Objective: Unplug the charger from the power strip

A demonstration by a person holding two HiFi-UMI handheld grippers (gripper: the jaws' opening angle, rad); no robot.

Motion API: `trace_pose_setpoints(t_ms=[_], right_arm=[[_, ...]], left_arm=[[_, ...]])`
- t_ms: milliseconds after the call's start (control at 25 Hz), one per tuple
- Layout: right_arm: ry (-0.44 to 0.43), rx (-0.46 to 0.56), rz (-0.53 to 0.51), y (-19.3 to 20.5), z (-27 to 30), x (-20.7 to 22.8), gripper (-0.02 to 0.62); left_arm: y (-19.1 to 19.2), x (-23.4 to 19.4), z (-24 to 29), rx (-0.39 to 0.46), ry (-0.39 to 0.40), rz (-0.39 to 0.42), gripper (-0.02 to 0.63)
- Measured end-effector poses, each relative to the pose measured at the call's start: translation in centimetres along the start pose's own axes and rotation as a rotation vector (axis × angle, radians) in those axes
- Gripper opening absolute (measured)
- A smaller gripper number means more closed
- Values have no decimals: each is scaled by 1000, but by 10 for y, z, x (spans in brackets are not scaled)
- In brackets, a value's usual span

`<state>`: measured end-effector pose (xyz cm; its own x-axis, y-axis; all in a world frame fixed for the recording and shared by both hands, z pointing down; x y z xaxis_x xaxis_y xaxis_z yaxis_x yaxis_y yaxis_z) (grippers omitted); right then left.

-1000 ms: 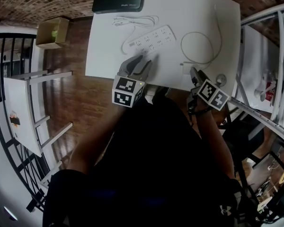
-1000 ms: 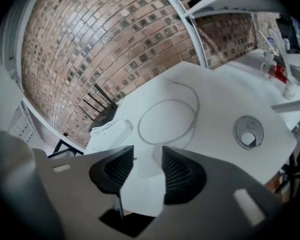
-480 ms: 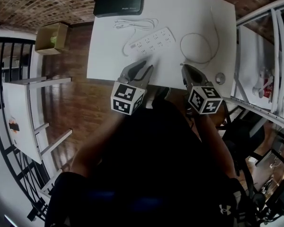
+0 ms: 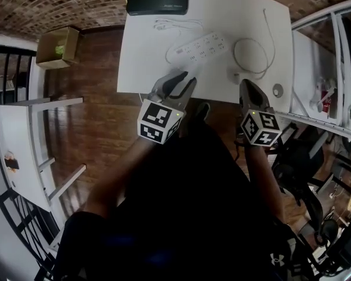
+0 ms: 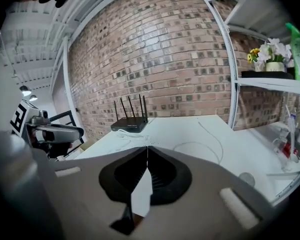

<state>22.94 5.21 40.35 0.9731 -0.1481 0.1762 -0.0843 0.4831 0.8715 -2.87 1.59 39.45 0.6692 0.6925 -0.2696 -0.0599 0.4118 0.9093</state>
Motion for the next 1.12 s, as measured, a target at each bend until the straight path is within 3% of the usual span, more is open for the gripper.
trace_pose_setpoints(t_ms=[480,1120], right_arm=[[53,75,-111,-12,4,-46,11],[45,86,-164,-24,7,-38,11]], left_arm=[[2,-31,-40,20,-3,-13,97],[-9,-29,-23,47,5,0,97]])
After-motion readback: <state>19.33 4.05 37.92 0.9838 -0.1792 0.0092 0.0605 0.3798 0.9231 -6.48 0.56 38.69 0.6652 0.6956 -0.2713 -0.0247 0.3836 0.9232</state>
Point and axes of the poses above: the fingertips, and each gripper's own axes: z forward along the fingers, x to its right, y out of its underside, the point moved 10 cm from there along -z, backward along the fingers, and after that the axes turned 2 degrees about x, right-handed, at the moved point
